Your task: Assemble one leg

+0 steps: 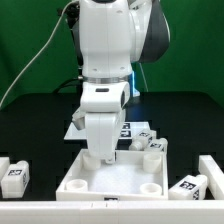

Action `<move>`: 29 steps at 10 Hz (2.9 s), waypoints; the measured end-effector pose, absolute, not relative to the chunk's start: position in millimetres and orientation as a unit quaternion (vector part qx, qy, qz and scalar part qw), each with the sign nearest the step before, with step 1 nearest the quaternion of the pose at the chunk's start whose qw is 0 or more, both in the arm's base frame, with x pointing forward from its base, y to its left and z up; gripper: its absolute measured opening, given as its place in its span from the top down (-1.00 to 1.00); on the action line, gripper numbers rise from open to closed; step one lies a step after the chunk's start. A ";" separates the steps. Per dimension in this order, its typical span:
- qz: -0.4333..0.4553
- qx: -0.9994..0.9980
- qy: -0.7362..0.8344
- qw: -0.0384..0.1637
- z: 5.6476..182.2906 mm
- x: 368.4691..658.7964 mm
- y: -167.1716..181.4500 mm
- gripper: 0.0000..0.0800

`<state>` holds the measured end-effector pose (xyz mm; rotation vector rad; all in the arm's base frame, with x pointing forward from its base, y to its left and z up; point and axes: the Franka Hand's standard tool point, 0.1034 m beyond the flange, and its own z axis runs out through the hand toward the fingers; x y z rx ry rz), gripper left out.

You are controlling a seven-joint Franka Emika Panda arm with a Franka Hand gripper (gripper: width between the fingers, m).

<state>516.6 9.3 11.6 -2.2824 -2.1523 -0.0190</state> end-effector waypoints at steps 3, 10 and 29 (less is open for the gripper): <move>-0.006 -0.713 -0.701 -0.001 10.4 519.5 16.5 0.86; -0.028 -0.703 -0.710 -0.028 44.7 544.7 28.6 -0.09; -0.082 -0.977 -0.198 -0.004 81.0 588.2 -94.4 -0.62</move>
Offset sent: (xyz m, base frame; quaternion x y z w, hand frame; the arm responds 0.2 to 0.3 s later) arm 0.0115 0.0254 -0.0092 0.0047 -0.0113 -0.0765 0.9970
